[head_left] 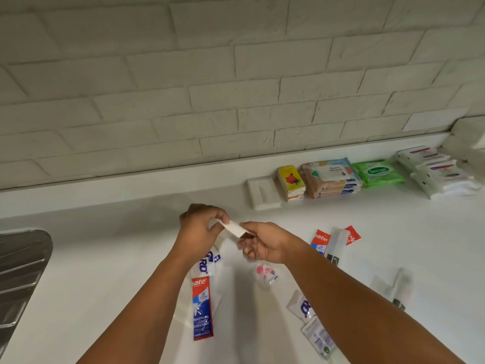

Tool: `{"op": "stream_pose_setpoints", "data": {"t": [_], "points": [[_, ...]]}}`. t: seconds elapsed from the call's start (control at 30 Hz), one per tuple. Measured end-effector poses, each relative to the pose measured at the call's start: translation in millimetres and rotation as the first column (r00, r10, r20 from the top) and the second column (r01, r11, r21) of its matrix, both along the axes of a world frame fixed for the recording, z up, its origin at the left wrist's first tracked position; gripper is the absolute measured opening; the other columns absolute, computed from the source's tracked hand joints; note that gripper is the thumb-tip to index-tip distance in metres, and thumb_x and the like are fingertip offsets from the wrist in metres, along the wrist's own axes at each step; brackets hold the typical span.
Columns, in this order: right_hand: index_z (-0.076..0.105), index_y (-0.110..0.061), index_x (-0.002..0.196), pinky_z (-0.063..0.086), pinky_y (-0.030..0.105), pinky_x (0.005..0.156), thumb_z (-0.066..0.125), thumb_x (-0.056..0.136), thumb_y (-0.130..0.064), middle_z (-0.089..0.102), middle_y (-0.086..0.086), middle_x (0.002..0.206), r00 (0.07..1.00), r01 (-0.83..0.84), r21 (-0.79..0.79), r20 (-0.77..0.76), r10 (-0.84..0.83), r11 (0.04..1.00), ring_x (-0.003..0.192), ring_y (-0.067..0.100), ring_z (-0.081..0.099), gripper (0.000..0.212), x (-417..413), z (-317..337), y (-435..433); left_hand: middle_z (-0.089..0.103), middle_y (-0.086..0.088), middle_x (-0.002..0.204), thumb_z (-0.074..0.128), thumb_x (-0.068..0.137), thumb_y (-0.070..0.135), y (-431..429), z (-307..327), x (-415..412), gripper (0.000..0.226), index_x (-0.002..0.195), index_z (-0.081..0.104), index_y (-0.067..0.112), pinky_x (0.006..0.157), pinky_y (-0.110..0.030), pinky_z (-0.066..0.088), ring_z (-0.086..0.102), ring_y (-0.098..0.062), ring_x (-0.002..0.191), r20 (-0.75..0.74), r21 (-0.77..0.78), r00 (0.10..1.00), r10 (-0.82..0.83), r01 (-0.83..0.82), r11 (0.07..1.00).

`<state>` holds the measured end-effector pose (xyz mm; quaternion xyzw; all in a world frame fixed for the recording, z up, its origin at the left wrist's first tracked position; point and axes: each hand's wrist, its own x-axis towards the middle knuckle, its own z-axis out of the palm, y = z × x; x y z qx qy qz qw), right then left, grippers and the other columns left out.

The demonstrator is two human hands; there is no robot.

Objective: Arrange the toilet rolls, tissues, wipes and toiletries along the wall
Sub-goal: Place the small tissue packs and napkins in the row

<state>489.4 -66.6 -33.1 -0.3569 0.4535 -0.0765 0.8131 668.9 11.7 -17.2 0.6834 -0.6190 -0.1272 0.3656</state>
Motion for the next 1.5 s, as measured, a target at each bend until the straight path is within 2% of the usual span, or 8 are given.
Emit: {"op": "stream_pose_setpoints", "data": {"t": [0.17, 0.27, 0.37, 0.53, 0.7, 0.87, 1.03, 1.5], "points": [[0.061, -0.003, 0.103, 0.031, 0.022, 0.042, 0.054, 0.096, -0.008, 0.059, 0.009, 0.073, 0.993, 0.12, -0.095, 0.011, -0.119, 0.988, 0.048, 0.012, 0.043, 0.011, -34.8, 2.9, -14.6, 0.069, 0.026, 0.112, 0.077, 0.077, 0.004, -19.5, -5.7, -25.2, 0.032, 0.083, 0.067, 0.034, 0.095, -0.052, 0.047, 0.056, -0.013, 0.112, 0.054, -0.079, 0.998, 0.031, -0.026, 0.996], [0.061, -0.007, 0.099, 0.031, 0.023, 0.043, 0.058, 0.095, -0.009, 0.057, 0.009, 0.08, 0.979, 0.19, -0.227, -0.024, -0.2, 0.955, 0.048, 0.011, 0.045, 0.006, -50.2, 1.8, -27.0, 0.069, 0.015, 0.116, 0.076, 0.081, 0.006, -28.8, -6.6, -43.2, 0.025, 0.095, 0.073, 0.027, 0.096, -0.031, 0.048, 0.06, -0.012, 0.108, -0.053, -0.166, 0.982, 0.183, -0.19, 0.968], [0.063, -0.008, 0.088, 0.036, 0.024, 0.043, 0.059, 0.095, -0.008, 0.057, 0.011, 0.079, 0.955, 0.275, -0.314, -0.02, -0.296, 0.909, 0.05, 0.014, 0.047, 0.008, -60.9, -1.0, -40.9, 0.071, 0.009, 0.106, 0.069, 0.091, 0.016, -37.7, -2.6, -63.2, 0.015, 0.104, 0.071, 0.023, 0.086, -0.021, 0.049, 0.065, -0.011, 0.095, -0.377, 0.04, 0.856, 0.354, -0.367, 0.929], [0.064, -0.006, 0.086, 0.039, 0.031, 0.049, 0.058, 0.095, -0.007, 0.056, 0.014, 0.073, 0.933, 0.339, -0.378, 0.014, -0.36, 0.862, 0.051, 0.019, 0.047, 0.01, -61.5, -7.8, -59.0, 0.073, 0.001, 0.075, 0.067, 0.092, 0.017, -56.6, -11.4, -82.2, 0.014, 0.083, 0.075, 0.025, 0.071, -0.029, 0.051, 0.067, -0.015, 0.065, -0.546, 0.324, 0.759, 0.355, -0.199, 0.925], [0.067, -0.008, 0.092, 0.045, 0.034, 0.058, 0.05, 0.096, -0.006, 0.059, 0.011, 0.069, 0.927, 0.31, -0.461, -0.049, -0.372, 0.832, 0.058, 0.02, 0.053, 0.018, -56.2, -9.6, -72.4, 0.065, 0.001, 0.057, 0.07, 0.09, 0.02, -87.5, -22.5, -83.3, 0.019, 0.071, 0.072, 0.016, 0.059, -0.025, 0.046, 0.056, -0.011, 0.051, -0.49, 0.384, 0.76, 0.426, -0.25, 0.889], [0.059, -0.007, 0.128, 0.045, 0.033, 0.103, 0.046, 0.093, -0.007, 0.061, 0.01, 0.128, 0.886, -0.049, -0.673, -0.37, -0.279, 0.738, 0.11, 0.022, 0.058, 0.037, -55.9, -17.2, -82.2, 0.067, 0.001, 0.06, 0.075, 0.086, 0.019, -121.3, -31.5, -72.4, 0.012, 0.088, 0.077, 0.007, 0.061, -0.027, 0.05, 0.062, -0.012, 0.055, -0.53, 0.444, 0.687, 0.496, -0.273, 0.853], [0.038, -0.01, 0.148, 0.037, 0.035, 0.113, 0.041, 0.094, -0.01, 0.046, 0.007, 0.148, 0.864, -0.147, -0.639, -0.454, -0.216, 0.755, 0.133, 0.025, 0.047, 0.054, -51.5, -22.5, -78.6, 0.073, -0.007, 0.067, 0.079, 0.08, 0.028, -142.3, -42.0, -68.5, 0.014, 0.079, 0.079, 0.014, 0.067, -0.032, 0.052, 0.072, -0.028, 0.073, -0.427, 0.501, 0.734, 0.528, -0.294, 0.814], [0.062, -0.013, 0.107, 0.053, 0.039, 0.092, 0.042, 0.086, -0.006, 0.066, 0.01, 0.104, 0.891, -0.162, -0.641, -0.422, -0.168, 0.75, 0.1, 0.03, 0.062, 0.03, -48.1, -12.7, -81.2, 0.076, -0.006, 0.077, 0.072, 0.082, 0.045, -148.4, -52.2, -68.4, 0.032, 0.081, 0.08, 0.014, 0.076, -0.029, 0.055, 0.072, -0.027, 0.081, -0.203, 0.537, 0.804, 0.558, -0.385, 0.75]]}}
